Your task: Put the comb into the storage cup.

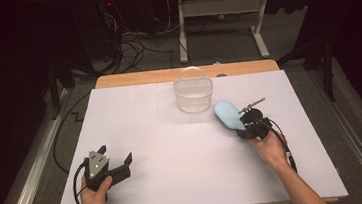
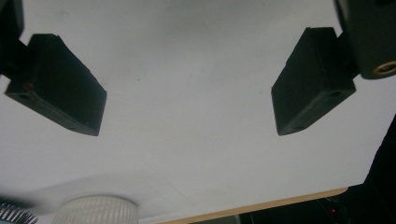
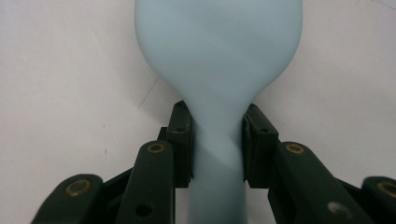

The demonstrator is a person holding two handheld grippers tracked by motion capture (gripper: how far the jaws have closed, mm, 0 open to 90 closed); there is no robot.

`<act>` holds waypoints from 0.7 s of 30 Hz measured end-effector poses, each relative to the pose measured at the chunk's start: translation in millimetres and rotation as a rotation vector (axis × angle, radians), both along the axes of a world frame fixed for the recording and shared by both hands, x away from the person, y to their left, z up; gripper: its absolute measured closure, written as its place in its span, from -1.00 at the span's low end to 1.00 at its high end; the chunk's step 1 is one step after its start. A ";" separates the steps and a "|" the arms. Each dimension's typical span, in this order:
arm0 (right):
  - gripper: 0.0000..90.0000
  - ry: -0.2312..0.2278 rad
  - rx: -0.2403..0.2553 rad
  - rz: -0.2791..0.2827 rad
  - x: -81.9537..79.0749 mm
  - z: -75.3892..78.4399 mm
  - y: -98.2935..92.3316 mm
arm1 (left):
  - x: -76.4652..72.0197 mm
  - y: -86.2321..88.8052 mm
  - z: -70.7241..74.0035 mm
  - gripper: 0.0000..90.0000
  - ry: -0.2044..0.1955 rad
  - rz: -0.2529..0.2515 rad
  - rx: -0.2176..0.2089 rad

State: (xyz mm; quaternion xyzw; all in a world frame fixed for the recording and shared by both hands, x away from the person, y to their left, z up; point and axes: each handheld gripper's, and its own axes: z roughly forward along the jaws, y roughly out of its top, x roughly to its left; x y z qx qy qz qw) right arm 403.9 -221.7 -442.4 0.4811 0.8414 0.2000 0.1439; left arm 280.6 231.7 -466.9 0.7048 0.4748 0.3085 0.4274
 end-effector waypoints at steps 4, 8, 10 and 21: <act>0.56 -0.024 0.014 0.017 -3.8 4.0 -0.5 | 0.4 0.9 1.0 -0.77 -0.003 0.005 -0.003; 0.56 -0.047 0.035 0.033 -9.7 9.4 -0.4 | 0.9 1.1 2.0 -0.77 -0.010 0.013 -0.001; 0.56 -0.056 0.049 0.037 -12.8 11.2 -1.0 | 0.8 1.0 2.7 -0.77 -0.013 0.016 0.000; 0.56 -0.098 0.101 0.064 -33.2 18.6 -8.0 | 0.8 -0.8 5.4 -0.82 -0.011 0.011 0.002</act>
